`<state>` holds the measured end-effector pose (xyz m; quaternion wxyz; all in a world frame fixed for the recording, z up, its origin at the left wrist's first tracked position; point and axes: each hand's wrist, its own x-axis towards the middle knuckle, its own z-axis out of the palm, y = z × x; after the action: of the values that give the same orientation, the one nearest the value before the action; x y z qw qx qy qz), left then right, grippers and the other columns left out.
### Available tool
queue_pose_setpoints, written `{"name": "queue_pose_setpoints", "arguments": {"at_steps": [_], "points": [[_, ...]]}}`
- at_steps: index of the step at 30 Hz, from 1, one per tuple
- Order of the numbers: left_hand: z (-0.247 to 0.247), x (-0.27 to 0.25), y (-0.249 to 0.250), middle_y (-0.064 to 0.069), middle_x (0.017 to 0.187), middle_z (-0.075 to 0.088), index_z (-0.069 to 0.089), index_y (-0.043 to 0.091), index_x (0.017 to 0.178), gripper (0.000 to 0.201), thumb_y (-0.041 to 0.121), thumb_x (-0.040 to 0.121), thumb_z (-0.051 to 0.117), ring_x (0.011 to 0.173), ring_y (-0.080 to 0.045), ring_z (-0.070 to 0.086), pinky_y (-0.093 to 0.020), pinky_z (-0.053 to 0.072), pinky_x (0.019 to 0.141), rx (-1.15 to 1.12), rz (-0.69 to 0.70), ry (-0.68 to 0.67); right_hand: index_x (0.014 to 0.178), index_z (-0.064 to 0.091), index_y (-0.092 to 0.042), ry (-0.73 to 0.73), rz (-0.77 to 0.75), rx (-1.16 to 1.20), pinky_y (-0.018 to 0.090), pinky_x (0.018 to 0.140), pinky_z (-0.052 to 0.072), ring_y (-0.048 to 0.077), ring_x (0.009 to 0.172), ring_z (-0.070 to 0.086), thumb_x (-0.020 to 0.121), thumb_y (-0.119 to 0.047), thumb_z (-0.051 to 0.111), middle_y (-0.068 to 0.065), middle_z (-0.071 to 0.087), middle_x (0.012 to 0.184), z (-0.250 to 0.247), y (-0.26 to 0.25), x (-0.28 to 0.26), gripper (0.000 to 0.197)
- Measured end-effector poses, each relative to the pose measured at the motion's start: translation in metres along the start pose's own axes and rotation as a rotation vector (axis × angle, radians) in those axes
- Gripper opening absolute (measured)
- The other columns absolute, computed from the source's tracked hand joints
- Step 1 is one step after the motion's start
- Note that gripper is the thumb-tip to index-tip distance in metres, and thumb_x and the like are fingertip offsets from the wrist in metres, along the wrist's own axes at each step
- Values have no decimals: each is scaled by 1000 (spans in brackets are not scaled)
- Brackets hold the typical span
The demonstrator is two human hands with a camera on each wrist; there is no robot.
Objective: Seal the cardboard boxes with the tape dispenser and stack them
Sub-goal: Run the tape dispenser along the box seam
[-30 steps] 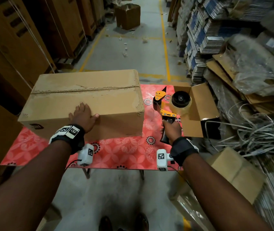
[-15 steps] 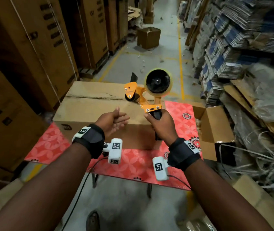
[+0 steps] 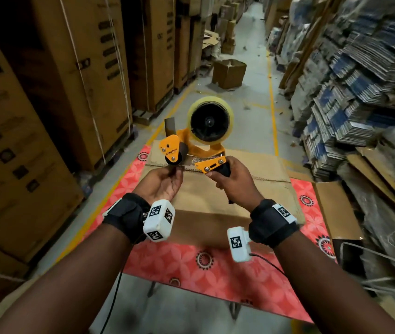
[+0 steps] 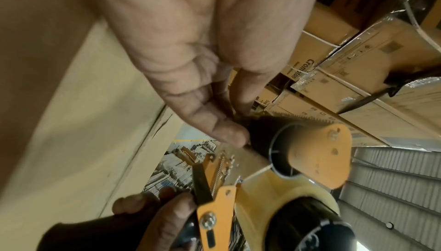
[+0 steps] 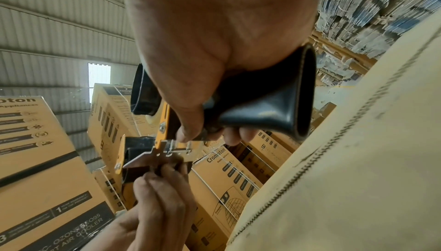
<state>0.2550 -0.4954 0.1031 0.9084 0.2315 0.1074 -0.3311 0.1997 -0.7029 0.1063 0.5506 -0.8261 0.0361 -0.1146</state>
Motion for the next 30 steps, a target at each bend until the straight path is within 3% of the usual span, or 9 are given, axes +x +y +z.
{"name": "queue_pose_setpoints", "arguments": {"at_steps": [5, 7, 11, 13, 17, 20, 25, 28, 30], "points": [[-28, 0, 42, -11, 114, 60, 63, 2, 112, 38, 20, 95, 34, 88, -21, 60, -28, 58, 68, -8, -24, -111, 101, 58, -16, -52, 6, -84, 36, 69, 57, 14, 77, 62, 85, -22, 77, 6, 66, 93, 22, -12, 22, 25], [-30, -1, 54, -9, 99, 67, 69, 4, 104, 39, 29, 100, 39, 78, -19, 65, -25, 58, 63, 90, -40, -53, 101, 58, -14, -69, 4, -105, 41, 69, 57, 15, 74, 62, 84, -22, 77, 6, 66, 90, 28, -14, 28, 26], [-28, 6, 63, -6, 70, 72, 67, 3, 91, 21, 14, 99, 51, 54, -9, 68, -16, 54, 49, 385, 9, 203, 101, 59, -15, -107, -28, -151, 49, 71, 56, 20, 75, 63, 78, -31, 76, 4, 68, 89, 37, -18, 40, 33], [-33, 11, 70, -4, 64, 70, 64, 3, 91, 16, 11, 98, 52, 50, -6, 66, -14, 53, 47, 470, 44, 237, 102, 59, -15, -130, -35, -165, 51, 72, 56, 20, 76, 63, 79, -29, 76, 4, 68, 91, 38, -18, 49, 32], [-37, 20, 90, -4, 59, 69, 64, 3, 90, 15, 8, 98, 52, 45, -5, 63, -11, 51, 45, 633, 118, 255, 98, 60, -21, -173, -61, -243, 50, 76, 54, 21, 82, 64, 72, -44, 75, -2, 67, 91, 37, -14, 66, 38], [-38, 23, 97, -4, 55, 66, 64, 3, 87, 21, 8, 99, 48, 40, -3, 58, -11, 48, 42, 820, 139, 274, 97, 60, -20, -221, -99, -341, 45, 79, 50, 17, 84, 61, 78, -33, 77, -4, 65, 91, 38, -10, 78, 29], [-47, 40, 114, -5, 42, 51, 56, 1, 65, 30, -5, 92, 46, 32, -11, 43, -16, 33, 37, 1089, 200, 362, 87, 53, -32, -269, -133, -466, 25, 62, 39, 0, 71, 52, 86, -28, 75, -14, 55, 79, 39, -1, 94, 23], [-67, 54, 134, -10, 48, 48, 59, -7, 82, 20, -5, 95, 44, 36, -13, 41, -18, 32, 39, 1069, 217, 395, 90, 50, -31, -239, -149, -545, 39, 66, 45, 11, 73, 55, 86, -37, 70, -11, 59, 81, 33, 12, 104, 21], [-77, 60, 141, -14, 60, 51, 61, -10, 89, 21, -2, 98, 44, 42, -15, 43, -21, 36, 43, 1137, 215, 391, 86, 46, -34, -252, -135, -568, 39, 64, 43, 12, 71, 54, 87, -35, 70, -12, 58, 79, 32, 17, 110, 24]]}}
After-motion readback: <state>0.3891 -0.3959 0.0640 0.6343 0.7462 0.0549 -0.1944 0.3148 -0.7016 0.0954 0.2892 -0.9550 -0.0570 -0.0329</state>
